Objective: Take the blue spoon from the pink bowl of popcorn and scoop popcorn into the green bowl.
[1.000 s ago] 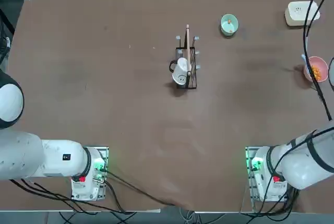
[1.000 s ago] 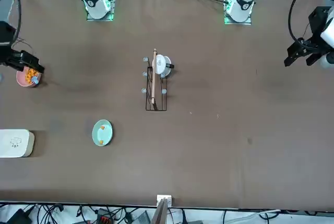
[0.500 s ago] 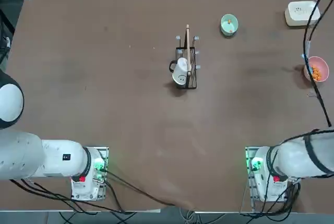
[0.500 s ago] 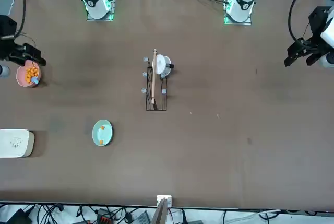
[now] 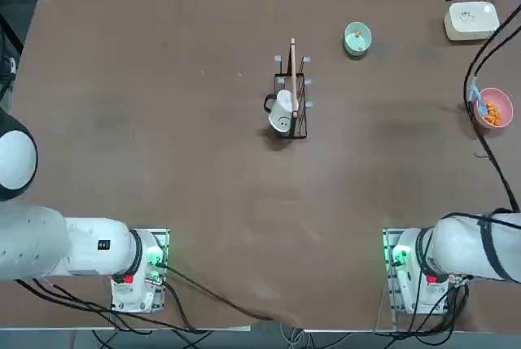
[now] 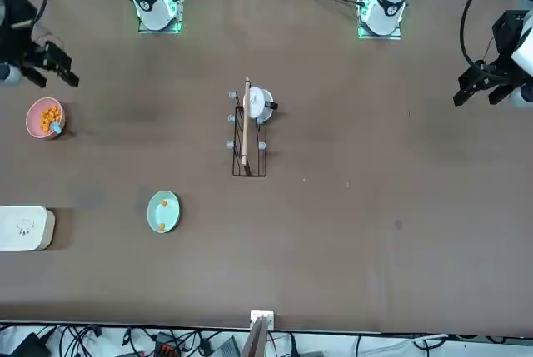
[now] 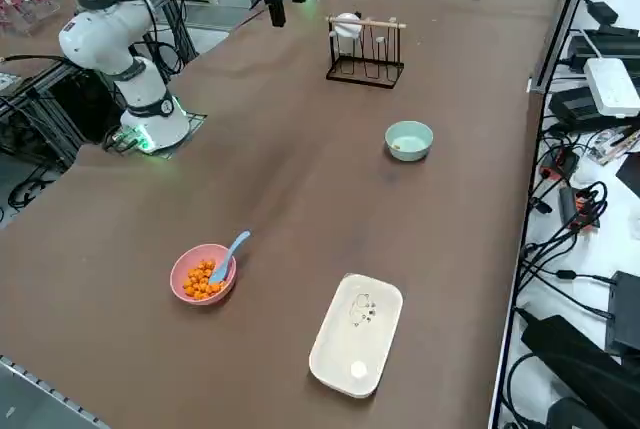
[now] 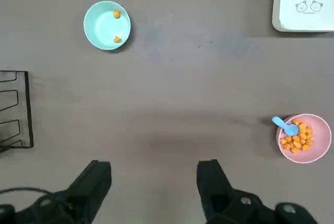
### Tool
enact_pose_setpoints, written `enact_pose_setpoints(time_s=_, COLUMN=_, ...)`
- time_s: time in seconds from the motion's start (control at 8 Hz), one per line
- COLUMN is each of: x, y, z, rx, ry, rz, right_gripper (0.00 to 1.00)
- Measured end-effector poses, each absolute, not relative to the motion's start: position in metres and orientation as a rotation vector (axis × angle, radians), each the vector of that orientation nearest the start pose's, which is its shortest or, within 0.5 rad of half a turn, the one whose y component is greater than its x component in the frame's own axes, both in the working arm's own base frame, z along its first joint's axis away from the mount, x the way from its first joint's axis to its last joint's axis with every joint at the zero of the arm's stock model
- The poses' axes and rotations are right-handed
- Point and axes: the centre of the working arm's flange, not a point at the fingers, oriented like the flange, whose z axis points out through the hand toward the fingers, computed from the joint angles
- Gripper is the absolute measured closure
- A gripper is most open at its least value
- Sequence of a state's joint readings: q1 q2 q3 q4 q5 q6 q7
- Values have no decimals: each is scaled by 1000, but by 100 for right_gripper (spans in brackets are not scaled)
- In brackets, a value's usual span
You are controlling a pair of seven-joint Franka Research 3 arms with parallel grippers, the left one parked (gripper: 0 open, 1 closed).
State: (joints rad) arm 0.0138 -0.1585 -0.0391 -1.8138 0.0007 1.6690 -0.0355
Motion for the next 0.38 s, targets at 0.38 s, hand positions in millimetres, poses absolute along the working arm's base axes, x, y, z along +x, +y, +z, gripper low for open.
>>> enact_pose_setpoints(time_s=0.38, x=510, y=-14, z=605, rx=-3145, ry=-23, rz=-22, right_gripper=0)
